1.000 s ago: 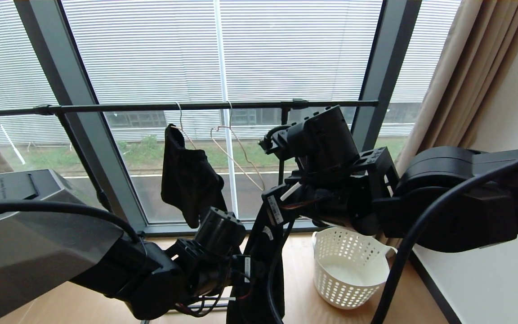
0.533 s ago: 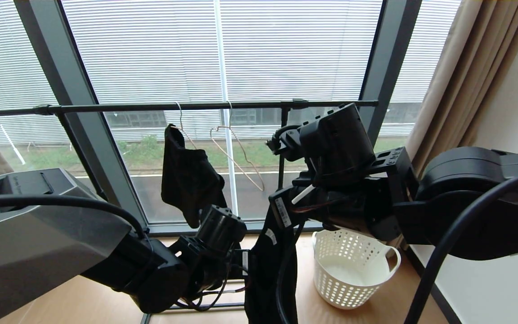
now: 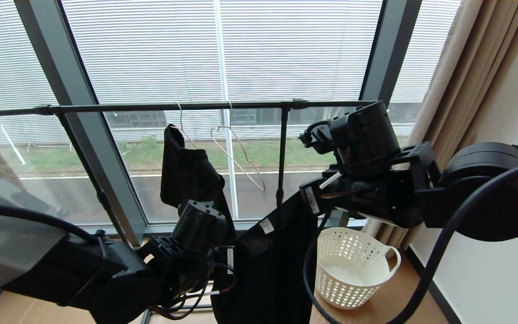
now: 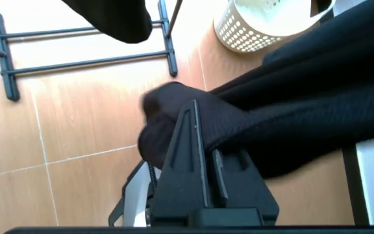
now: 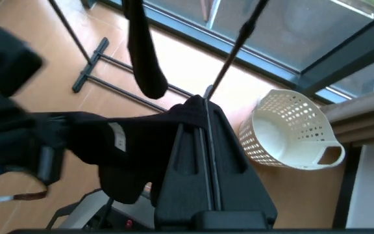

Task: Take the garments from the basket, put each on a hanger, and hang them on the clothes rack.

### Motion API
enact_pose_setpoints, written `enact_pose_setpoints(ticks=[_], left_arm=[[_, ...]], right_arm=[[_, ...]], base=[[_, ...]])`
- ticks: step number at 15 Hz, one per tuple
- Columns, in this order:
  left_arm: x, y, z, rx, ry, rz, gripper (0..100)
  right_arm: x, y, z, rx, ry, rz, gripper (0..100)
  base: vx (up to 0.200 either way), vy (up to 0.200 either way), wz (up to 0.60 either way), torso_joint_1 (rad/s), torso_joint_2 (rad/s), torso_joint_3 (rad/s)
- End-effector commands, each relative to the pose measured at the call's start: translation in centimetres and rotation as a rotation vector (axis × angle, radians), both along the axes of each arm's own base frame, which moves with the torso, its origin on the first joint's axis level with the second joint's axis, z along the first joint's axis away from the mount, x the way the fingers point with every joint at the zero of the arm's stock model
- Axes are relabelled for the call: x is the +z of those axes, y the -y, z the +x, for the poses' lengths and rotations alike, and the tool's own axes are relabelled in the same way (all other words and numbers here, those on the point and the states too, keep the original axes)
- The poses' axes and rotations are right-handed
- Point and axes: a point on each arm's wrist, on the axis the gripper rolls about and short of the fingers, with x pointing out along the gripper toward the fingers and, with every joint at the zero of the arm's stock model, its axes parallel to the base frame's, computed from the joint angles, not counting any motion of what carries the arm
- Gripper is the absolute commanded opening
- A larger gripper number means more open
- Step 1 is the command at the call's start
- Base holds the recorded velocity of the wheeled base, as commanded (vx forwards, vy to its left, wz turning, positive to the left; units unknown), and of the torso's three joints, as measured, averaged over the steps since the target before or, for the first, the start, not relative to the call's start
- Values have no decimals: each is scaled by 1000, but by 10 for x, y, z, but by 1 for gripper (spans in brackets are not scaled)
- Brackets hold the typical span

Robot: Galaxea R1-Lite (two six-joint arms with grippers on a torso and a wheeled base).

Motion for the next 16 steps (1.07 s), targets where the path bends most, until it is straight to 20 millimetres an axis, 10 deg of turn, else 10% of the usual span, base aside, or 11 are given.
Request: enact_pose_setpoints(ticks=[1,9,16], left_arm=[[32,-16,-14,5,79,-37,0],[65,-24,-5,-70,207,43,0],[107,-11,31,-66,236,48,0]], right_arm=[[-3,18,12,-75,22,-95,0],[-29,19,17,-157,7,-257,0],[-2,28,-41,53,30,-261,0]], base=[[0,0,0,0,0,0],[0,0,0,0,0,0],[0,0,0,0,0,0]])
